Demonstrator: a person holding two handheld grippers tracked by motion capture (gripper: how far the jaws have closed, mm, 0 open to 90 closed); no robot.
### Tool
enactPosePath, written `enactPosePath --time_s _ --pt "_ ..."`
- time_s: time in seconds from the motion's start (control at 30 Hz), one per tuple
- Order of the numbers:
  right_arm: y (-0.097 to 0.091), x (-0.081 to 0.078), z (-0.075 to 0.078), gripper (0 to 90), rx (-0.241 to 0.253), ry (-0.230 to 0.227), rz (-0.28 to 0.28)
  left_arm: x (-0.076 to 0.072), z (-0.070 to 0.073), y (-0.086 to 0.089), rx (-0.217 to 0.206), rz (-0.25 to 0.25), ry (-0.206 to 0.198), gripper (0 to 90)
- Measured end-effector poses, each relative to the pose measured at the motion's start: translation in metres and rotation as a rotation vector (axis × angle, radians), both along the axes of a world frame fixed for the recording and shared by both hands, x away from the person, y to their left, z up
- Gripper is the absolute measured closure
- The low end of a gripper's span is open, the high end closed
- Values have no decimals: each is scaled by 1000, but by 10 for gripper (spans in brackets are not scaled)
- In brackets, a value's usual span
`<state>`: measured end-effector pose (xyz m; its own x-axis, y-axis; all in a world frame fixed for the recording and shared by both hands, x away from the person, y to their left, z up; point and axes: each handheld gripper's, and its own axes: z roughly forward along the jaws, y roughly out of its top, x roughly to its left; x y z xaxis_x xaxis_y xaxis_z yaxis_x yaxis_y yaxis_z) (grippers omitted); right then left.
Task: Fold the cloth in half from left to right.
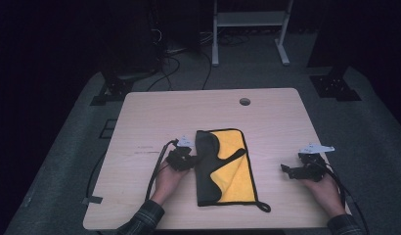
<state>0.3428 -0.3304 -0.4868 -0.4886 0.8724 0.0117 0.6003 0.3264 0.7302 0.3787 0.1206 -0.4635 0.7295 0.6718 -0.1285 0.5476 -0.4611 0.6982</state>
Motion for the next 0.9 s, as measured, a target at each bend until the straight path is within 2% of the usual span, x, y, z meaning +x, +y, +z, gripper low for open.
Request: enactPosePath --time_s 0.2,0.33,0.4,0.47,0.63,0.73,0.9 --pt "0 0 0 100 0 0 0 3 1 18 8 44 -8 847" --pt "0 0 0 100 0 0 0 3 -1 22 9 53 -12 839" --pt "0 0 0 100 0 0 0 1 0 22 17 51 -29 807" --pt "0 0 0 100 0 0 0 -1 3 25 0 52 -38 739" --pt "0 0 0 100 0 -1 0 -8 9 39 -25 83 -52 480" --pt "0 0 0 99 0 -1 1 -14 9 48 -23 86 -63 353" --pt "0 0 0 99 1 0 2 -25 11 62 22 87 -95 186"
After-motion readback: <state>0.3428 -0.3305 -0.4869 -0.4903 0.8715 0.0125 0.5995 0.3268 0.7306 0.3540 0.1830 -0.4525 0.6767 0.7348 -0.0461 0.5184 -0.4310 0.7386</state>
